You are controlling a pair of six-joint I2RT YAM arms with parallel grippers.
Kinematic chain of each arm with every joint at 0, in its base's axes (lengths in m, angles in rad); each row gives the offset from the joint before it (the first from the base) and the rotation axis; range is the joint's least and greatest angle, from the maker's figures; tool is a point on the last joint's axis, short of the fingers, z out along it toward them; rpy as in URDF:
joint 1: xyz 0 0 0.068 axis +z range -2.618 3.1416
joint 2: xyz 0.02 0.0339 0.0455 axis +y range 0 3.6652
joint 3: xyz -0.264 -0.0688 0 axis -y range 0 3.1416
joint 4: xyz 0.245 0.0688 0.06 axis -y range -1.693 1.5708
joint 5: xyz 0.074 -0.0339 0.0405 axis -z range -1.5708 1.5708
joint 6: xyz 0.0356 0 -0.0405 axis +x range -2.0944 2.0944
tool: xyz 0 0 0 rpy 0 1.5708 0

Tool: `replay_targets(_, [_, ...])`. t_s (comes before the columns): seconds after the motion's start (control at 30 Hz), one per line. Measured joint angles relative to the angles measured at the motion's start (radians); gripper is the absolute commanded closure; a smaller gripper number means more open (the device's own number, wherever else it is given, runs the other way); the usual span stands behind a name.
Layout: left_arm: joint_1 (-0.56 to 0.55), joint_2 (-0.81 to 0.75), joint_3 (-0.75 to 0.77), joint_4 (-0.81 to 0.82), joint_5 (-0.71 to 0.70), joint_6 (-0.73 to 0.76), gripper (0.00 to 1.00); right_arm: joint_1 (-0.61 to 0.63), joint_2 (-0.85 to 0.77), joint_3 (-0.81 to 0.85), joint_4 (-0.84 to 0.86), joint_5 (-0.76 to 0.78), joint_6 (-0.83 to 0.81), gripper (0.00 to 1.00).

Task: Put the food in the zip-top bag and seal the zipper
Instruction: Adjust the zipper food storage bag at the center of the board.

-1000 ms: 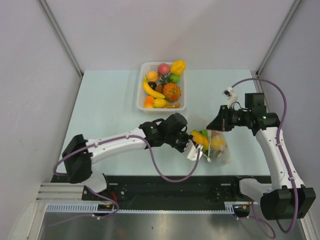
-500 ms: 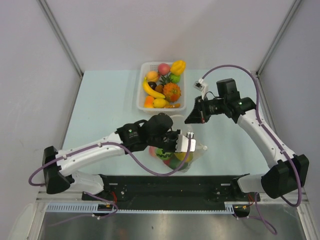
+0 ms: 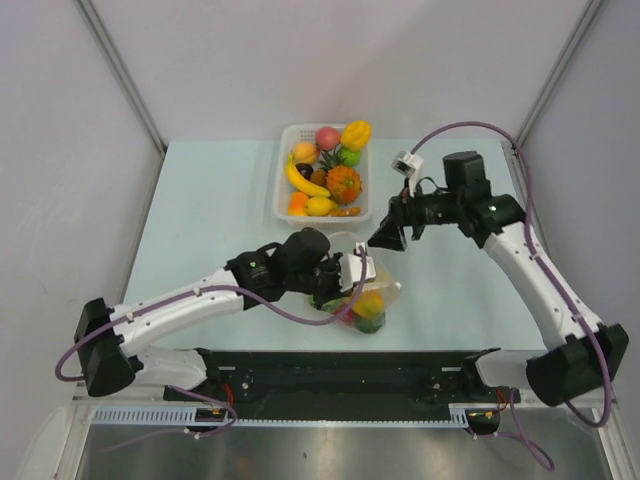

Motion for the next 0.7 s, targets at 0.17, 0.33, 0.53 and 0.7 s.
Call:
replay_targets(0.17, [0.070, -0.060, -0.048, 0.041, 0.004, -0.067, 1.00, -0.100, -0.221, -0.037, 0.008, 0.021, -0.045, 0.20])
replay_targets(0.33, [0.090, -0.089, -0.079, 0.060, 0.011, -0.108, 1.00, -0.127, -0.559, -0.267, 0.061, 0.040, -0.077, 0.32])
replay_targets(0.53, [0.108, -0.089, -0.092, 0.076, 0.020, -0.131, 1.00, -0.108, -0.841, -0.554, 0.186, 0.048, -0.066, 0.34])
replay_targets(0.7, [0.112, -0.089, -0.092, 0.082, 0.023, -0.134, 1.00, -0.072, -0.829, -0.653, 0.254, 0.062, -0.057, 0.35])
